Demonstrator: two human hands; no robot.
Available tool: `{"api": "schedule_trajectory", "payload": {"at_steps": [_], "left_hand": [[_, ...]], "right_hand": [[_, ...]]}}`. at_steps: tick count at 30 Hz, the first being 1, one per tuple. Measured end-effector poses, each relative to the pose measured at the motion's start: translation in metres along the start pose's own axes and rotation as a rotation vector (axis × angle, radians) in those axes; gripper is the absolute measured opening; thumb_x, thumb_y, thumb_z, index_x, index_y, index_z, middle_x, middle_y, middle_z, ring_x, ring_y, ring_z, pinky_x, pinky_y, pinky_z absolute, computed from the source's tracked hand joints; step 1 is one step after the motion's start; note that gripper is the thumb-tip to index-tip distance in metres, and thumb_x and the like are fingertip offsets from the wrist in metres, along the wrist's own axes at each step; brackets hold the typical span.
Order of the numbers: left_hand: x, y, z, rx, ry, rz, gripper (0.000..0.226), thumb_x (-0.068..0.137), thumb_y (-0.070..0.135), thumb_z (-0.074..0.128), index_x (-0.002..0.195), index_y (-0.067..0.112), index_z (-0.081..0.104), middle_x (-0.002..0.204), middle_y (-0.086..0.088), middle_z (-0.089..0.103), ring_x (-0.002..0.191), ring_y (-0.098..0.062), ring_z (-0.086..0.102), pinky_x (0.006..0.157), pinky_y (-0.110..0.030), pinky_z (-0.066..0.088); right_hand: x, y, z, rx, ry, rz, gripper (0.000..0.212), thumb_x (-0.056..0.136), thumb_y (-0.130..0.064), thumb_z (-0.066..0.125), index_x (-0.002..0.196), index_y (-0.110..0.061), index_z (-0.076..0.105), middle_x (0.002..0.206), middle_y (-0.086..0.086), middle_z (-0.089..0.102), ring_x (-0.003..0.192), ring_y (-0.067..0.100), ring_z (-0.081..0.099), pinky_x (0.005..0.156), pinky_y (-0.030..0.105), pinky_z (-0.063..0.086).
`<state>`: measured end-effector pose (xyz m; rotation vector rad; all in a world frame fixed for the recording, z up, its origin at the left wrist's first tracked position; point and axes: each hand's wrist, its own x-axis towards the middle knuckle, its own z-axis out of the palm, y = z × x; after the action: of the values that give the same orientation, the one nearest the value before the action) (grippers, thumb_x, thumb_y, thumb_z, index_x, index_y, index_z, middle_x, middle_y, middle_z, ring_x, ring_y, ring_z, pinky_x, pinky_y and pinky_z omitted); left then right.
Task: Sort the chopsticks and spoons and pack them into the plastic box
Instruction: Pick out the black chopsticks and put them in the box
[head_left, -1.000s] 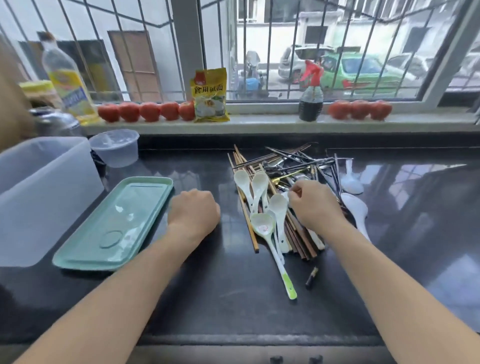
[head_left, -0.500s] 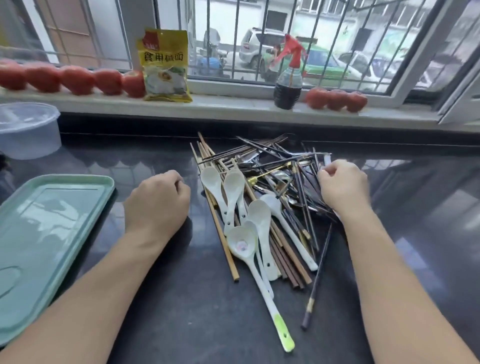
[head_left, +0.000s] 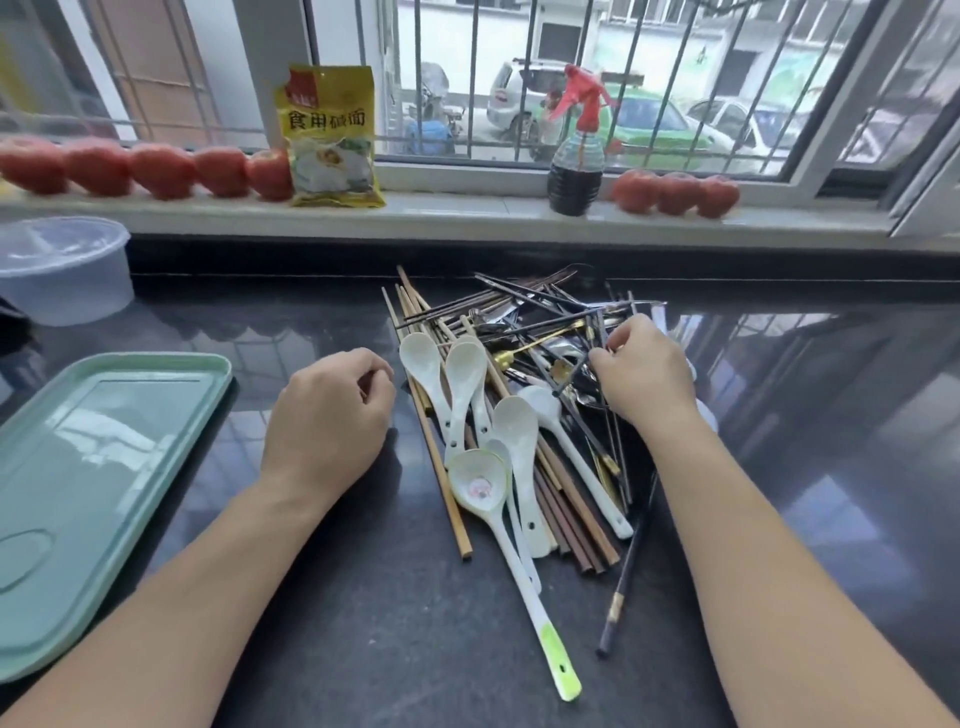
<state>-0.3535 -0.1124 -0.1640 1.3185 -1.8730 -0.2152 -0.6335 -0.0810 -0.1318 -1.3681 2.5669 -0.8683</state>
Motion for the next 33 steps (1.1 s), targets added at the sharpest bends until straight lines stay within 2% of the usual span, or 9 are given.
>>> {"api": "schedule_trajectory", "payload": {"at_steps": [4,7,11,15,18,23,25,29,33], "left_hand": [[-0.001,0.003,0.003,-0.039,-0.018,0.088,0.018,0.097,0.012,0.058,0.093,0.018,0.075,0.086,0.005,0.070,0.075,-0.013,0.060,0.072,-0.028,0.048],[-0.001,0.007,0.003,-0.058,0.014,0.175,0.017,0.097,0.008,0.060,0.104,0.013,0.075,0.088,0.007,0.066,0.075,-0.009,0.057,0.071,-0.019,0.045],[-0.003,0.016,0.001,-0.099,0.060,0.271,0.026,0.097,0.002,0.060,0.119,0.011,0.070,0.102,0.003,0.066,0.083,-0.004,0.056,0.075,-0.018,0.049],[-0.009,0.032,-0.004,-0.431,-0.040,0.180,0.030,0.101,0.016,0.057,0.130,0.019,0.066,0.116,0.005,0.065,0.106,-0.007,0.063,0.091,-0.021,0.052],[-0.013,0.052,-0.005,-1.034,-0.325,-0.117,0.039,0.103,0.036,0.044,0.133,0.019,0.063,0.127,-0.004,0.070,0.120,-0.017,0.065,0.100,-0.034,0.054],[-0.014,0.060,-0.002,-1.341,-0.345,-0.365,0.025,0.110,0.014,0.039,0.106,0.004,0.061,0.100,-0.014,0.072,0.086,-0.024,0.069,0.065,-0.030,0.057],[-0.011,0.055,-0.003,-1.343,-0.258,-0.407,0.026,0.111,0.017,0.037,0.096,0.006,0.055,0.093,-0.016,0.074,0.073,-0.028,0.070,0.056,-0.039,0.058],[-0.003,0.039,-0.010,-1.156,-0.099,-0.440,0.024,0.112,0.025,0.038,0.111,0.013,0.059,0.056,-0.007,0.053,0.037,-0.018,0.043,0.037,-0.025,0.037],[-0.005,0.041,-0.011,-1.152,-0.227,-0.569,0.025,0.111,0.025,0.041,0.125,0.013,0.059,0.056,-0.001,0.028,0.039,-0.011,0.020,0.039,-0.021,0.019]], "right_hand": [[0.002,0.003,-0.006,0.148,0.068,-0.090,0.015,0.097,-0.021,0.054,0.111,-0.021,0.061,0.090,-0.001,0.065,0.087,0.023,0.058,0.076,0.037,0.047],[-0.003,-0.006,-0.021,0.701,0.074,-0.083,0.024,0.097,-0.009,0.048,0.099,-0.022,0.068,0.068,-0.001,0.063,0.061,0.016,0.055,0.056,0.034,0.047],[-0.029,-0.031,-0.034,1.453,-0.378,-0.013,0.020,0.107,-0.023,0.048,0.108,-0.009,0.062,0.103,0.011,0.077,0.073,0.017,0.070,0.057,0.022,0.051],[-0.047,-0.045,-0.024,1.237,-0.495,-0.124,0.029,0.099,-0.034,0.059,0.084,-0.010,0.066,0.053,0.005,0.056,0.039,0.013,0.040,0.041,0.020,0.031],[-0.066,-0.063,-0.014,0.888,-0.607,-0.303,0.039,0.100,-0.037,0.060,0.070,-0.012,0.068,0.049,0.006,0.042,0.043,0.016,0.032,0.044,0.025,0.030],[-0.093,-0.087,0.008,0.474,-0.551,-0.610,0.036,0.099,-0.009,0.057,0.065,-0.012,0.066,0.069,-0.024,0.063,0.055,-0.003,0.054,0.057,0.016,0.040],[-0.087,-0.080,-0.005,0.385,-0.510,-0.559,0.038,0.100,-0.020,0.061,0.062,-0.020,0.064,0.058,-0.023,0.059,0.050,-0.004,0.052,0.052,0.011,0.038],[-0.038,-0.037,-0.013,0.026,0.136,-0.214,0.032,0.099,-0.033,0.057,0.081,-0.009,0.067,0.074,0.004,0.061,0.069,0.026,0.051,0.061,0.031,0.038],[-0.006,-0.007,0.008,-0.165,0.048,0.048,0.032,0.098,-0.036,0.052,0.093,-0.009,0.068,0.095,0.013,0.067,0.082,0.031,0.053,0.071,0.034,0.039]]}}
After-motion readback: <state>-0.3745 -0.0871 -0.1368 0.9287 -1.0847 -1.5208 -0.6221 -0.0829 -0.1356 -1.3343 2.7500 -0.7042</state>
